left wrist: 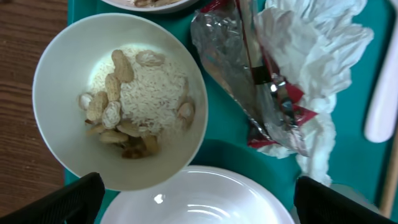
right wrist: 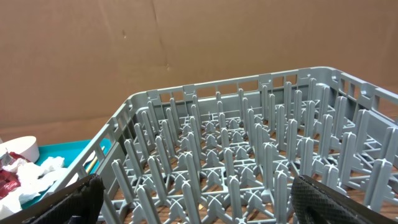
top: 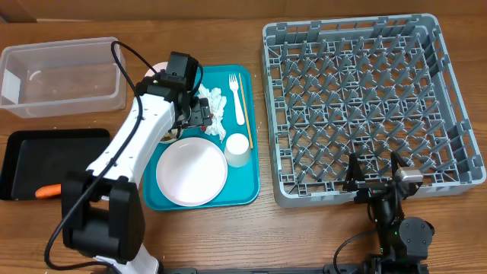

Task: Sort waste into correct bins and load items into the dishwasher rack
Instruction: 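Move the left gripper to the lower white bowl and grasp its rim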

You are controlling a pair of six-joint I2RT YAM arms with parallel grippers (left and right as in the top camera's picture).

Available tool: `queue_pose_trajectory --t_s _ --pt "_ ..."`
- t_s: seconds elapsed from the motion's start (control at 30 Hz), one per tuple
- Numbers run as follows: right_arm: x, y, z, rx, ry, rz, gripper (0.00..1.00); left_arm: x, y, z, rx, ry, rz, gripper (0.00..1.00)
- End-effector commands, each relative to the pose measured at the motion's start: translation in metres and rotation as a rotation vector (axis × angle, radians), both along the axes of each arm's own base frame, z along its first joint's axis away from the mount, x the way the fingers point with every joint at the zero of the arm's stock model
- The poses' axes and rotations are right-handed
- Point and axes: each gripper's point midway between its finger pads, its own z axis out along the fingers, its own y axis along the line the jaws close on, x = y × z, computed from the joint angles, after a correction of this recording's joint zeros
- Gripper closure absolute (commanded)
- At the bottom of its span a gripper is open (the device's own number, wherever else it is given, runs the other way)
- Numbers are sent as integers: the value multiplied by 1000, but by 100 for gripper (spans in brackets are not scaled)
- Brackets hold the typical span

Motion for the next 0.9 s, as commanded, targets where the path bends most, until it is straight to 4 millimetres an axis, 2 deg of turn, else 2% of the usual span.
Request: queue_pose_trajectory --t_s 0.0,0.2,0.43,0.63,0.77,0.87 --pt "0 -2 -2 -4 -4 -9 0 5 4 -14 49 38 -85 1" --pt "0 -2 -2 -4 -4 -9 0 11 13 -22 56 45 -102 1" --pt "0 -2 -2 -4 -4 -9 0 13 19 -29 -23 67 -152 3" --pt "0 -2 -2 -4 -4 -9 0 19 10 -39 -19 63 -215 3" --pt "0 -2 -2 -4 -4 -9 0 22 4 -38 -11 48 -261 9" --pt "0 -2 -2 -4 -4 -9 0 19 1 -42 0 57 -308 10"
